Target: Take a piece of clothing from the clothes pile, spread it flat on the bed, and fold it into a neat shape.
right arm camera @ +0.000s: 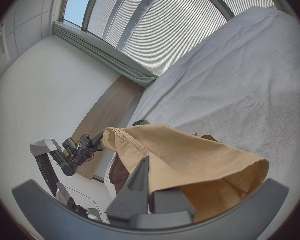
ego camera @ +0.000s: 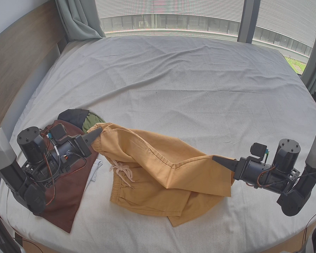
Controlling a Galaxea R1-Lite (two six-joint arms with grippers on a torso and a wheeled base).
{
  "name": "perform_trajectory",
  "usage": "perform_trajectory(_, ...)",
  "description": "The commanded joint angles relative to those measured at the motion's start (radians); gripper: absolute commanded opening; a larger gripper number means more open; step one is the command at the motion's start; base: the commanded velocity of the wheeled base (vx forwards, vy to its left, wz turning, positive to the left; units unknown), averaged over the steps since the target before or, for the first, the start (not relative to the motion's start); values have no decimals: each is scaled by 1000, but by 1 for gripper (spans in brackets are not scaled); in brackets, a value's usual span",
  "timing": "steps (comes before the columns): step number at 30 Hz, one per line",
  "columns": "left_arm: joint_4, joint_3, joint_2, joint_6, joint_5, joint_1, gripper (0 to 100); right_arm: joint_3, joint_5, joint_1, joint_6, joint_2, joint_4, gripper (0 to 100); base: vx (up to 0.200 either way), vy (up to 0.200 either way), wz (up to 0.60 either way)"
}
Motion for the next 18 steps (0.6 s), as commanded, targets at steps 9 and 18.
perform_trajectory(9,-2,10,-49,3,-57,41,0,-5,3,2,0,-91,0,0,0,0,0)
perform_trajectory(18,-2,18,-68,3,-80,45,0,-12,3,-4,0,-128,0,0,0,0,0)
